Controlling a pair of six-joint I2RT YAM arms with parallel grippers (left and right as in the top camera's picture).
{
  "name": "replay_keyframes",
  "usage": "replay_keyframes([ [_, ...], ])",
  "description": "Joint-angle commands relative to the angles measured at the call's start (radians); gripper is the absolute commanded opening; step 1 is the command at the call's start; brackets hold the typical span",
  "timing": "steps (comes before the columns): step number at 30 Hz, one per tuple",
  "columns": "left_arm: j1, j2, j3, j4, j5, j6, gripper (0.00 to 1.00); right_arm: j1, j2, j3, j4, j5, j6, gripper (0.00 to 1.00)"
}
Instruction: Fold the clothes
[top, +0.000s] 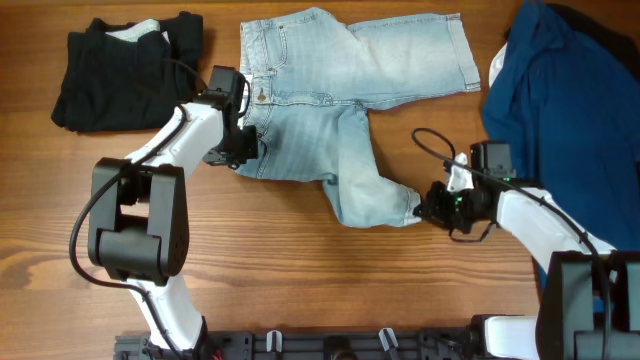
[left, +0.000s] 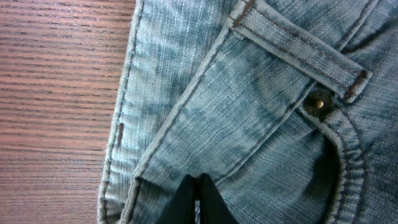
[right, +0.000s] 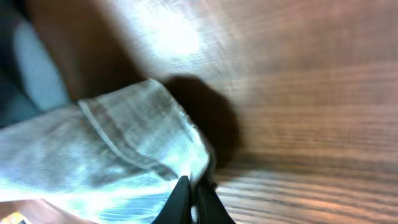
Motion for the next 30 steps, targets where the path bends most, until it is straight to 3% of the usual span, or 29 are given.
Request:
replay_keyframes([
  [1,-0.007,0.077,-0.029,0.018,0.046,-0.003,0.04,0.002,-0.095,0.183,-0.054,-0.010,-0.025,0.04],
  [4,-0.007,0.077,-0.029,0.018,0.046,-0.003,0.04,0.033,-0.129,0.383,-0.189,0.000,-0.119,0.04],
  [8,-0.007,0.077,-0.029,0.018,0.046,-0.003,0.04,0.196,-0.127,0.467,-0.206,0.053,-0.134,0.04],
  [11,-0.007,0.077,-0.029,0.018,0.046,-0.003,0.04,0.335,-0.111,0.467,-0.198,0.183,-0.029,0.04],
  [12,-0.007,0.077,-0.029,0.018,0.046,-0.003,0.04,0.345,-0.111,0.467,-0.210,0.228,0.039,0.04],
  [15,-0.007,0.077,-0.029,0.018,0.046,-0.003,0.04,0.307,-0.111,0.467,-0.212,0.243,0.064,0.04],
  [16,-0.007,0.077,-0.029,0.018,0.046,-0.003,0.04,0.291,-0.111,0.467,-0.221,0.243,0.052,0.09],
  [17,-0.007,0.077,-0.029,0.018,0.045,-0.002,0.04,0.277,-0.111,0.467,-0.238,0.244,0.031,0.33],
  [18,-0.007,0.077,-0.029,0.019,0.046,-0.003,0.04,0.263,-0.110,0.467,-0.263,0.248,0.010,0.52],
  [20,-0.007,0.077,-0.029,0.019,0.046,-0.003,0.04,0.231,-0.107,0.457,-0.312,0.259,-0.029,0.73],
  [22,-0.007,0.077,-0.029,0.019,0.046,-0.003,0.04,0.196,-0.096,0.424,-0.341,0.254,-0.073,0.80],
  [26,-0.007,0.077,-0.029,0.019,0.045,-0.003,0.04,0.147,-0.056,0.341,-0.330,0.245,-0.174,0.83],
  [30,-0.007,0.077,-0.029,0.019,0.045,-0.003,0.04,0.113,0.017,0.251,-0.246,0.230,-0.164,0.84],
])
